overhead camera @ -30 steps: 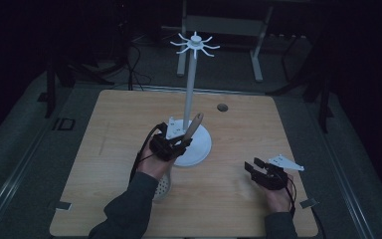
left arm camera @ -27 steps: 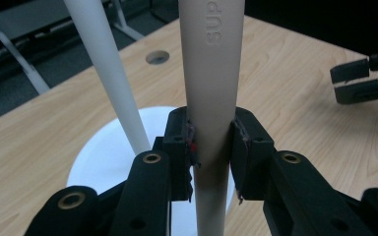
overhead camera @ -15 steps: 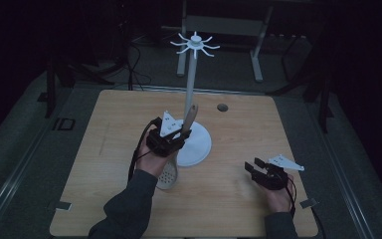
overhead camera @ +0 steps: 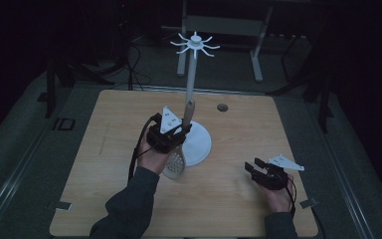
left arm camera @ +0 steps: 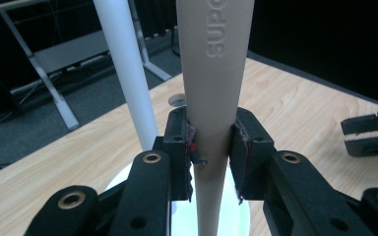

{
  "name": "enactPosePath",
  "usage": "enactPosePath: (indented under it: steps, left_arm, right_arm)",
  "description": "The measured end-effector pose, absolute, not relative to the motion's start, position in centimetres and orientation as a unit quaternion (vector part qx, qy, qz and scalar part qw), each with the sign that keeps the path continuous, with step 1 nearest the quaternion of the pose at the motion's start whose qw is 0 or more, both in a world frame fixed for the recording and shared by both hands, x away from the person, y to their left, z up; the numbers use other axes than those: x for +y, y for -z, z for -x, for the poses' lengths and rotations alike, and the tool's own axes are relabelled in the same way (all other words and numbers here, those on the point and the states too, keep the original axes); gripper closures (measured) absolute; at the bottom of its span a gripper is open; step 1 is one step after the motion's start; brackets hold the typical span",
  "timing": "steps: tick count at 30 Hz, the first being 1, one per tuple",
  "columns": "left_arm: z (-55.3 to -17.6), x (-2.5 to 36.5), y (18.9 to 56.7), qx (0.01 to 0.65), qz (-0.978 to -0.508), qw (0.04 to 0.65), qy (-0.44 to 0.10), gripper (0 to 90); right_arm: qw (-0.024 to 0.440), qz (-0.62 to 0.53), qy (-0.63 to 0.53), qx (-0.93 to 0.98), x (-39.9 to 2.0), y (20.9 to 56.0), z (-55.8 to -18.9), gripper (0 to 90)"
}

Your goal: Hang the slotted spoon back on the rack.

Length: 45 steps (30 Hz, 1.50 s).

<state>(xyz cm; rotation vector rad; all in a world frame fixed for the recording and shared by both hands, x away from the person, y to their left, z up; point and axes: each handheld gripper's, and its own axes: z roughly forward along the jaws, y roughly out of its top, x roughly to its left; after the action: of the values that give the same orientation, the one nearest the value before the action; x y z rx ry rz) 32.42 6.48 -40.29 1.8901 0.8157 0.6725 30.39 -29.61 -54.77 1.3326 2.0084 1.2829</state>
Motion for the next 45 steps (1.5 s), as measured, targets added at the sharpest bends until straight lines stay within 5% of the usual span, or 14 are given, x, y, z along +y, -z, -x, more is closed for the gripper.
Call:
enactPosePath:
  steps: [45]
  left_arm:
    - [-33.1,4.6,35.2,0.362,-0.713,0.501,-0.331,72.0]
  right_arm:
    - [0.203,-0.478,-0.457,0.722,-29.6,55.0,-30.5,49.1]
